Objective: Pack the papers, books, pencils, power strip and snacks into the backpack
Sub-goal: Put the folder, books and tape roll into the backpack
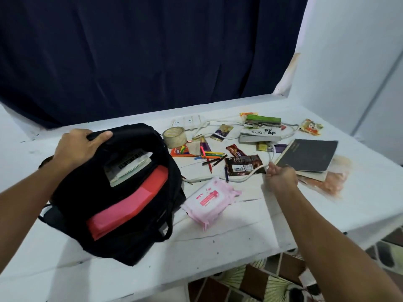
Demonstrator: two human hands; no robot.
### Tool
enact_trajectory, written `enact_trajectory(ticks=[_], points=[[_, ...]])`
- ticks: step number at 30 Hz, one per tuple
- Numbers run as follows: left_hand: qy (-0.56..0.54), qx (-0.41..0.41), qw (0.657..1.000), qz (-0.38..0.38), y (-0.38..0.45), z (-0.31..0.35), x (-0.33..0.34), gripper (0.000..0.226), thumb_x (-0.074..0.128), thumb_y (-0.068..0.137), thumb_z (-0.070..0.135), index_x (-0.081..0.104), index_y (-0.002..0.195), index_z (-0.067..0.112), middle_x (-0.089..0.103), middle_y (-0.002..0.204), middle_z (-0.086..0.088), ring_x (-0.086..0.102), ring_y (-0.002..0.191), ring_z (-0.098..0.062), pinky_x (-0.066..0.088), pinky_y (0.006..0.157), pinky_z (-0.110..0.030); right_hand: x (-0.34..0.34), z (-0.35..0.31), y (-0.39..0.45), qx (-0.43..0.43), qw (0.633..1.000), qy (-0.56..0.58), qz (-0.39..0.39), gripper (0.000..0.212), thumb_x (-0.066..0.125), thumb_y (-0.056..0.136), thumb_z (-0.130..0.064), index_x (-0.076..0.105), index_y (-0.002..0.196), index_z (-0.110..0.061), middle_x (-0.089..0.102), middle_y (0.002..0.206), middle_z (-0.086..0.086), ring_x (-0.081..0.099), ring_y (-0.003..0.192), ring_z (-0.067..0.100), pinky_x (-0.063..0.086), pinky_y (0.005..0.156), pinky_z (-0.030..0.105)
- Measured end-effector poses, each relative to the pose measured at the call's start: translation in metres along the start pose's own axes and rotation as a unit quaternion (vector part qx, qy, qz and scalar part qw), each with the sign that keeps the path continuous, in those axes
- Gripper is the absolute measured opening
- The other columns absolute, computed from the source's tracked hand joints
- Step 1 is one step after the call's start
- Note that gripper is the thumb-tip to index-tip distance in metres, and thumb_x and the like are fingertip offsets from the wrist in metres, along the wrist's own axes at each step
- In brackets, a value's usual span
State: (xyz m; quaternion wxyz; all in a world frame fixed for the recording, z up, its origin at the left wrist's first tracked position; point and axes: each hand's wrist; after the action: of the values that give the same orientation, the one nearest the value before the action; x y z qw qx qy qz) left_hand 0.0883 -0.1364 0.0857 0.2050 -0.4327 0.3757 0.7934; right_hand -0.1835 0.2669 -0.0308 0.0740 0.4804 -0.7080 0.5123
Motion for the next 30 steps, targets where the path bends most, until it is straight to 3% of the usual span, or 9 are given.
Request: enact_trajectory(ticks=[3, 5, 9, 12, 17, 20, 23, 26, 30], points=[[-0.008, -0.025, 1.000, -0.009, -0.003, 0.004, 0.000, 0.070, 0.051, 0.083, 0.068, 0.052, 0.057, 0.003, 0.055, 0.055, -0.014, 0.053, 0.058, -0.029, 0.041, 0.059, -0.038, 0.000, -0.002, 0.014, 0.043, 0.999, 0.011, -0.027, 0.032, 0.052, 0.096, -0.027, 0.055, 0.121, -0.006, 0.063, 0.065, 0.007, 0.050, 0.033, 0.010, 0.036, 0.035, 0.012], [-0.014, -0.044, 0.999, -0.015, -0.003, 0.004, 0.001, 0.068, 0.053, 0.083, 0.068, 0.056, 0.060, 0.004, 0.057, 0.058, -0.013, 0.054, 0.061, -0.029, 0.043, 0.061, -0.038, 0.001, -0.006, 0.024, 0.074, 0.996, 0.038, -0.029, 0.019, 0.058, 0.093, -0.036, 0.059, 0.099, -0.017, 0.058, 0.051, 0.001, 0.048, 0.033, 0.008, 0.035, 0.036, 0.011], [-0.013, -0.058, 0.998, -0.019, 0.000, 0.005, 0.001, 0.069, 0.054, 0.084, 0.067, 0.057, 0.063, 0.001, 0.058, 0.061, -0.015, 0.054, 0.062, -0.029, 0.045, 0.064, -0.040, 0.001, -0.008, 0.026, 0.106, 0.993, 0.052, -0.021, 0.040, 0.061, 0.089, -0.047, 0.044, 0.063, -0.022, 0.046, 0.044, -0.008, 0.041, 0.040, 0.004, 0.031, 0.041, 0.012], [-0.013, -0.059, 0.998, -0.021, 0.001, 0.004, 0.003, 0.069, 0.054, 0.084, 0.066, 0.057, 0.063, 0.000, 0.057, 0.061, -0.016, 0.053, 0.062, -0.028, 0.043, 0.063, -0.039, 0.011, -0.009, 0.015, 0.093, 0.995, 0.025, 0.002, 0.032, 0.062, 0.090, -0.042, 0.047, 0.070, -0.021, 0.050, 0.048, -0.005, 0.040, 0.035, 0.007, 0.029, 0.037, 0.011], [-0.015, -0.062, 0.998, -0.025, 0.000, 0.002, 0.006, 0.067, 0.054, 0.084, 0.065, 0.056, 0.061, 0.003, 0.058, 0.062, -0.013, 0.051, 0.063, -0.027, 0.040, 0.064, -0.037, 0.031, -0.011, -0.006, 0.024, 1.000, 0.008, 0.015, 0.019, 0.063, 0.090, -0.015, 0.054, 0.105, -0.007, 0.056, 0.092, 0.005, 0.055, 0.069, 0.011, 0.047, 0.041, 0.018], [-0.012, -0.059, 0.998, -0.030, -0.001, 0.002, 0.006, 0.066, 0.053, 0.085, 0.065, 0.056, 0.060, 0.004, 0.058, 0.062, -0.013, 0.051, 0.064, -0.027, 0.039, 0.063, -0.037, 0.034, -0.011, -0.020, -0.047, 0.998, -0.027, 0.031, 0.011, 0.063, 0.087, -0.005, 0.052, 0.091, -0.005, 0.058, 0.097, 0.009, 0.061, 0.073, 0.014, 0.052, 0.042, 0.022], [-0.013, -0.058, 0.998, -0.030, -0.002, 0.000, 0.006, 0.068, 0.053, 0.084, 0.066, 0.056, 0.061, 0.003, 0.058, 0.063, -0.013, 0.052, 0.065, -0.028, 0.041, 0.063, -0.038, 0.039, -0.011, -0.030, -0.120, 0.991, -0.059, 0.013, 0.020, 0.061, 0.090, -0.011, 0.046, 0.076, -0.014, 0.060, 0.100, 0.008, 0.061, 0.060, 0.008, 0.052, 0.050, 0.013], [-0.007, -0.053, 0.998, -0.033, -0.003, -0.002, 0.005, 0.069, 0.051, 0.083, 0.069, 0.057, 0.062, 0.003, 0.059, 0.064, -0.012, 0.053, 0.067, -0.031, 0.043, 0.065, -0.039, 0.048, -0.014, -0.042, -0.141, 0.988, -0.053, 0.042, 0.015, 0.067, 0.085, -0.006, 0.052, 0.088, -0.003, 0.063, 0.093, 0.011, 0.068, 0.071, 0.015, 0.060, 0.064, 0.026], [-0.003, -0.052, 0.998, -0.039, -0.004, -0.001, 0.004, 0.069, 0.049, 0.081, 0.072, 0.058, 0.063, 0.006, 0.059, 0.067, -0.011, 0.054, 0.070, -0.032, 0.045, 0.067, -0.040, 0.062, -0.008, -0.066, -0.190, 0.974, -0.119, -0.030, 0.024, 0.063, 0.088, -0.008, 0.054, 0.108, 0.001, 0.059, 0.098, 0.007, 0.067, 0.081, 0.017, 0.060, 0.069, 0.023]])
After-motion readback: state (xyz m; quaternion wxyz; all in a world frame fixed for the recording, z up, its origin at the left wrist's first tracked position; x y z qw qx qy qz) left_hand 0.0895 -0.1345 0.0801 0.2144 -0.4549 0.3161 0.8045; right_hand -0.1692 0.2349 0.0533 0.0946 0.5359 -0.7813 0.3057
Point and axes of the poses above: each hand's wrist, its own y-axis towards the middle knuckle, its own x-axis out of the palm, z = x × y
